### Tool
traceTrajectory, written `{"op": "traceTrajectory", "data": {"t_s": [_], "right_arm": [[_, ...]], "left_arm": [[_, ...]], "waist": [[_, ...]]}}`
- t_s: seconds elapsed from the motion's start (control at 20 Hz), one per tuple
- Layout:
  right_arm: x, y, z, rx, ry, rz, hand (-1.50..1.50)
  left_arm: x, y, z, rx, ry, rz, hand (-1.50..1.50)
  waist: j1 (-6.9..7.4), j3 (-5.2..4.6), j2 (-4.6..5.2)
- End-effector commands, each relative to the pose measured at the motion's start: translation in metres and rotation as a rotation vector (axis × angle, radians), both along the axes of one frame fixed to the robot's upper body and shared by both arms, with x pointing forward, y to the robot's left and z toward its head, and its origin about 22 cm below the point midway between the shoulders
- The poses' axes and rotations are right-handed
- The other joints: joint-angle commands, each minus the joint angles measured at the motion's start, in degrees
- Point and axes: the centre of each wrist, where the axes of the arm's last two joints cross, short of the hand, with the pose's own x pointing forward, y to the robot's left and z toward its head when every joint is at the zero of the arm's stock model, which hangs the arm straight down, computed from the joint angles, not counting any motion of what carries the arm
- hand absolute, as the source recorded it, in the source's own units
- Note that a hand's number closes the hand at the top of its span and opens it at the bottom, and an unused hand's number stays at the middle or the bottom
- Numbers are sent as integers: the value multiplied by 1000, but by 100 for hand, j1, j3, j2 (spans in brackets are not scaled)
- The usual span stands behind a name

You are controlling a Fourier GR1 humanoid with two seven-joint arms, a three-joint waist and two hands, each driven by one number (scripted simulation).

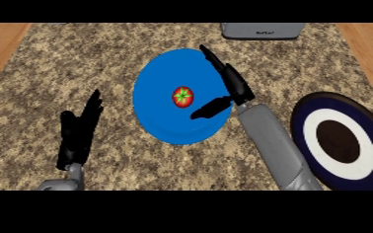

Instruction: Pick the tomato from the plate and place it in the plate

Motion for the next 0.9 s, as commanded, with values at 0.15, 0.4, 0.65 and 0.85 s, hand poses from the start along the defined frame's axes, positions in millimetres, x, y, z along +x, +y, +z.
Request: {"op": "traceTrajectory", "data": {"t_s": [0.15, 0.4, 0.65, 0.85], "right_arm": [[4, -5, -25, -37, -7, -51, -150], [2, -31, -26, -71, -13, -93, -150], [25, -43, -14, -95, -4, -125, -150], [14, -55, -37, -101, -18, -139, -150]], "left_arm": [[2, -8, 3, -6, -22, 3, 0], [2, -4, -1, -6, 10, 1, 0], [-2, 6, -12, 0, -4, -17, 0], [9, 1, 6, 1, 4, -22, 0]], "waist": [[34, 2, 12], [2, 1, 3], [42, 2, 18], [38, 3, 18]]}}
